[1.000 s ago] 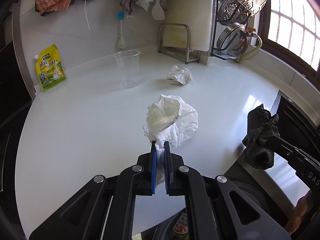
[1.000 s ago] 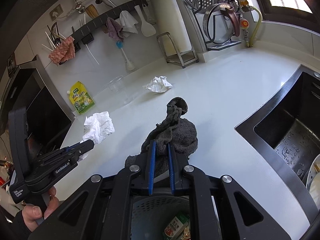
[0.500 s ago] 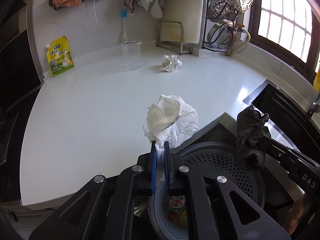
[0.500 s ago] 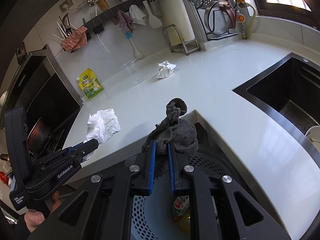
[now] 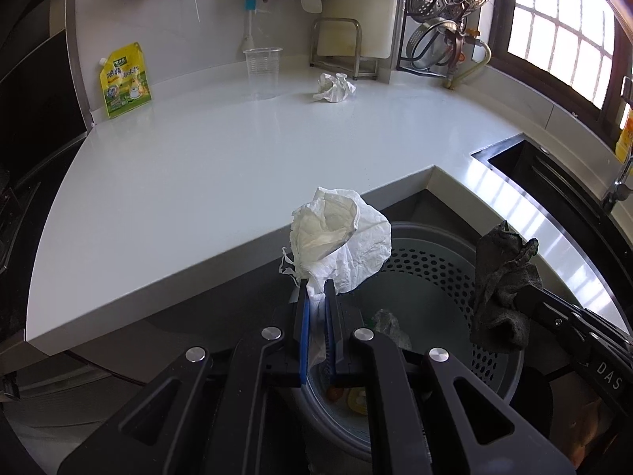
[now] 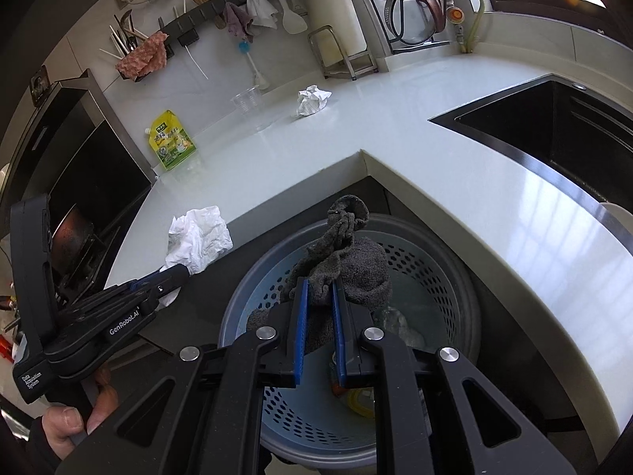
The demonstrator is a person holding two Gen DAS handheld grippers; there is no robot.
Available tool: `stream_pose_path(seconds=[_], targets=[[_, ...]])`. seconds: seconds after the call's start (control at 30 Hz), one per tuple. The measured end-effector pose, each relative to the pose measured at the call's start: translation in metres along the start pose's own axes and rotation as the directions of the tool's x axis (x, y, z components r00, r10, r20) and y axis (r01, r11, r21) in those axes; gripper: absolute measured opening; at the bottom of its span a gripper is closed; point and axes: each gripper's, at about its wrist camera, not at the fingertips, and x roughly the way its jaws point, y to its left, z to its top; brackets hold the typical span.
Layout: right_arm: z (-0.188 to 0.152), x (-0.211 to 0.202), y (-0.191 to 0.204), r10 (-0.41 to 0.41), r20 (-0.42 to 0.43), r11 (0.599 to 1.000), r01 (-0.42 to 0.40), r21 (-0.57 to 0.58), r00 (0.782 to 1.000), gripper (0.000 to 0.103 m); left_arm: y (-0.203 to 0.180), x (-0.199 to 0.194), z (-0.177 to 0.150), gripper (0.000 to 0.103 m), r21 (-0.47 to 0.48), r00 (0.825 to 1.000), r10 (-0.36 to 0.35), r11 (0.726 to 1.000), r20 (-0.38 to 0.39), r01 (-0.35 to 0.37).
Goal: Collect trash
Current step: 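Carry the grey cloth and white tissue over the bin with both grippers, then open both grippers to drop the cloth and tissue into the bin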
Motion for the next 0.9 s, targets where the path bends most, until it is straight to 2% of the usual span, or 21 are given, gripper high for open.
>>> stream_pose_path(seconds=[0.3, 0.9], targets=[[-0.025, -0.002, -0.003, -0.022, -0.034, 1.000, 0.021, -0.013, 0.999, 0.012, -0.014, 0.010, -0.022, 0.007, 0.034, 0.998, 0.004, 0.999, -0.056, -0.002], [-0.041, 0.011, -0.013, -0.042, -0.081, 0.999, 0.042, -0.012, 0.996, 0.012, -0.024, 0.026, -0.039, 0.007, 0.054, 0.992, -0.006, 0.998, -0.130, 0.014]])
